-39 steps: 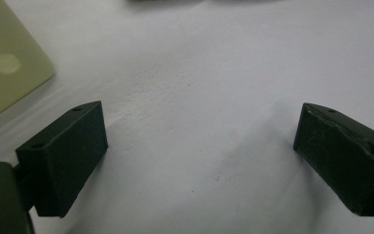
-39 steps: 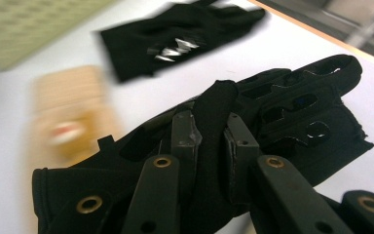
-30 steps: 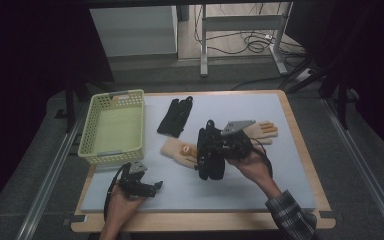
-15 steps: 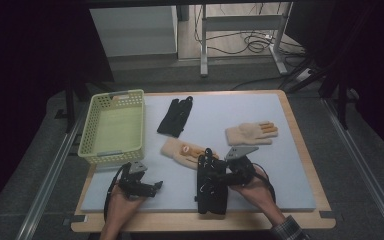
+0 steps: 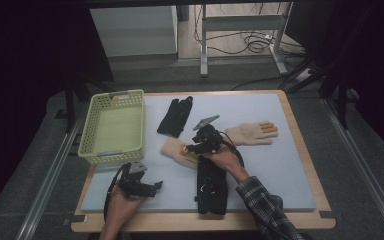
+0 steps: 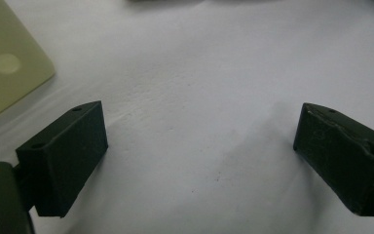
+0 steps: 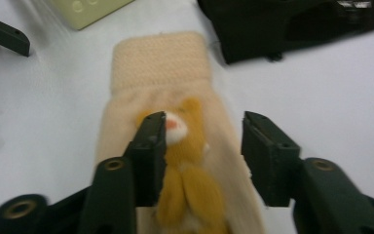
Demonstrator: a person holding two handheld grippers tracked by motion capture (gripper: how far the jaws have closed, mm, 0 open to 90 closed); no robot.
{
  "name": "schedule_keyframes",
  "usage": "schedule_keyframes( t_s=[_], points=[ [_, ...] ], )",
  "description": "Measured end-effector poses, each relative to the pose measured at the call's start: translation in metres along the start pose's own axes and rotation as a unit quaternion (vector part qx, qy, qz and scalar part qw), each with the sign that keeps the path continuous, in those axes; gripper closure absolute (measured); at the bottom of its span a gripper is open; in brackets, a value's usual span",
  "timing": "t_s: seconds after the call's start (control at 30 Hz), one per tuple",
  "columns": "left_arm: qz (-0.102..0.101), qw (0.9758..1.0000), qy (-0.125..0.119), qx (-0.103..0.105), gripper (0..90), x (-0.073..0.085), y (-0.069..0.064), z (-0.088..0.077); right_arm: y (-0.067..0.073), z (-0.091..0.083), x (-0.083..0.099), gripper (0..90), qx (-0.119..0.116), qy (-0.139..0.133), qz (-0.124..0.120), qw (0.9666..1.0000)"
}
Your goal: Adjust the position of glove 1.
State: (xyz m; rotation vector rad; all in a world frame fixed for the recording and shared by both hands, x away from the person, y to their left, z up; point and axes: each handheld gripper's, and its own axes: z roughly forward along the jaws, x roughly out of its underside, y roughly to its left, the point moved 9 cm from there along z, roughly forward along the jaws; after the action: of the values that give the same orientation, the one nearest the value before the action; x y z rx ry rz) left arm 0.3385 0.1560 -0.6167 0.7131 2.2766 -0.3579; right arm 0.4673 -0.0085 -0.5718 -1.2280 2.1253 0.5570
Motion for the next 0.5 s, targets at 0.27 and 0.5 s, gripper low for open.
schedule_keyframes(
  t_s=[0.27, 0.5],
  points=[
    [0.0, 1.0, 0.0, 0.0, 5.8, 0.0, 0.0, 0.0, 0.021, 0.017, 0.001, 47.8, -0.014, 0.025, -0.04, 0.9988],
    [0.0, 1.0, 0.0, 0.0, 5.9, 0.0, 0.0, 0.0, 0.015, 0.009, -0.008, 64.6, 0.012, 0.011, -0.039, 0.9991]
  ],
)
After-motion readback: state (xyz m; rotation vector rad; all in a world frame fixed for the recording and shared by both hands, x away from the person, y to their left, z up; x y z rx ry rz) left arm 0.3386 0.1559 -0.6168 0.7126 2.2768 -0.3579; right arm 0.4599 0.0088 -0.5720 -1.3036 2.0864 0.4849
